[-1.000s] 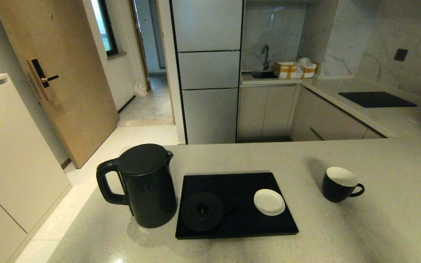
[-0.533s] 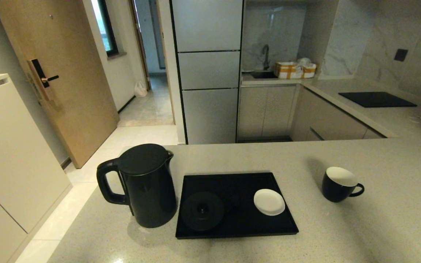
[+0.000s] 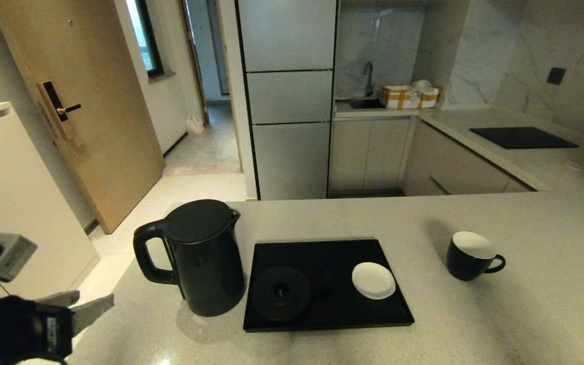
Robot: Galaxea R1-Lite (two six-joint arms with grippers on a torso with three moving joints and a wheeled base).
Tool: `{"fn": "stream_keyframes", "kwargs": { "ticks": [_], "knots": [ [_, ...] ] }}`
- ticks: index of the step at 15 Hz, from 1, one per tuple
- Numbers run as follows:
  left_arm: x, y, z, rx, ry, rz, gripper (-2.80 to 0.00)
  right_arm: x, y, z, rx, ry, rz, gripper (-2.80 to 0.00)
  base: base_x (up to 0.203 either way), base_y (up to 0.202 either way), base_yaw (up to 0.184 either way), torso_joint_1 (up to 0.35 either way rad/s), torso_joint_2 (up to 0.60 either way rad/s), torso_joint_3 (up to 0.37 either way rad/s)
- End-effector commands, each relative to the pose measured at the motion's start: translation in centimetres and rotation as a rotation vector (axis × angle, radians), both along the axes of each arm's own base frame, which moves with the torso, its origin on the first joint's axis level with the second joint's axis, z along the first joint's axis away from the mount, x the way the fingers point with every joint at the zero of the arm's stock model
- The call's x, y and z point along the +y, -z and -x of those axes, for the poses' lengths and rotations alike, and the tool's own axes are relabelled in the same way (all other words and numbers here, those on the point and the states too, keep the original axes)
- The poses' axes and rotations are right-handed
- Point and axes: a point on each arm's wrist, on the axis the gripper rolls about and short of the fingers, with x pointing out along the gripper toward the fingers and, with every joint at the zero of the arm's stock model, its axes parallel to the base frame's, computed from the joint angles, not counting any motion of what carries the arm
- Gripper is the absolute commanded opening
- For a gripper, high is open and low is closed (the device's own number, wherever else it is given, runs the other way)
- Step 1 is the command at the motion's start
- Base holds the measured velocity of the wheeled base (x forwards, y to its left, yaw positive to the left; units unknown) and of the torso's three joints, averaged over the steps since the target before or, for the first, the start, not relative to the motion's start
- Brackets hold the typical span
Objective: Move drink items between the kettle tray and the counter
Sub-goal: Return the kettle to its original position
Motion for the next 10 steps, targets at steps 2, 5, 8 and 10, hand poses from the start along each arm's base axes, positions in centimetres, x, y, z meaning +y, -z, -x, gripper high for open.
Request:
{"fn": "stream_keyframes", "kwargs": {
  "ticks": [2, 5, 8, 10],
  "knots": [
    [0.1, 3.8, -6.8, -0.127, -0.006, 0.011, 0.00, 0.0, 0.0, 0.0, 0.002, 0.000, 0.001, -2.80, 0.000, 0.000, 0.000, 0.000, 0.00, 0.000],
    [0.2, 6.8, -9.1, -0.164, -0.062, -0.035, 0.00, 0.0, 0.0, 0.0, 0.002, 0.001, 0.001, -2.80, 0.000, 0.000, 0.000, 0.000, 0.00, 0.000],
    [0.3, 9.4, -10.6, -0.210, -0.142, -0.104, 0.00, 0.0, 0.0, 0.0, 0.002, 0.000, 0.001, -2.80, 0.000, 0.000, 0.000, 0.000, 0.00, 0.000],
    [0.4, 10.4, -10.6, -0.202, -0.171, -0.151, 0.00, 0.0, 0.0, 0.0, 0.002, 0.001, 0.001, -2.80, 0.000, 0.000, 0.000, 0.000, 0.00, 0.000]
  ]
}}
